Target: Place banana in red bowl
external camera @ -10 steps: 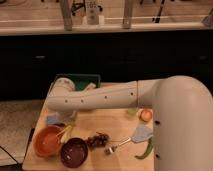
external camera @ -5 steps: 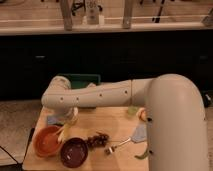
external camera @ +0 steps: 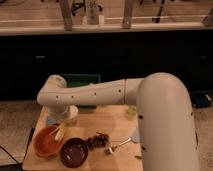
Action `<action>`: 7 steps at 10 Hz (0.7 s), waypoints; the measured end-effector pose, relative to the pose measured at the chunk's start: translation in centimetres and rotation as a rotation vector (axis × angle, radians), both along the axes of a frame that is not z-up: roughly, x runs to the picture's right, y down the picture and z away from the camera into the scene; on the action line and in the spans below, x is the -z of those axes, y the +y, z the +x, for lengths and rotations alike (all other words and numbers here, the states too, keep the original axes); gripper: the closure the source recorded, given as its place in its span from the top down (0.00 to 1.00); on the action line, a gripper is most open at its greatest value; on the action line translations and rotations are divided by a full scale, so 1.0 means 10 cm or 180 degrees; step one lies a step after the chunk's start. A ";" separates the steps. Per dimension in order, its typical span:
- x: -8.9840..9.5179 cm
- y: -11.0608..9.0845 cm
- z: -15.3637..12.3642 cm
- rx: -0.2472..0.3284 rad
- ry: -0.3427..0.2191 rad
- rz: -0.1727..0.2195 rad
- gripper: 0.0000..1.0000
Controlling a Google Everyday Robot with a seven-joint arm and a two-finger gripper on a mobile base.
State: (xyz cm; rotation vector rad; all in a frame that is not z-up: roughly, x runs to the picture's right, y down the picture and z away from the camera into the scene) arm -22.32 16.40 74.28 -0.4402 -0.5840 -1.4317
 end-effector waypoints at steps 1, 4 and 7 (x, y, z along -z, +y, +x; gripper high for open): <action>-0.01 0.00 -0.03 0.0035 -0.0036 -0.0004 0.00; -0.05 0.00 -0.11 0.0122 -0.0118 -0.0018 0.00; -0.09 0.00 -0.15 0.0204 -0.0193 -0.0039 0.00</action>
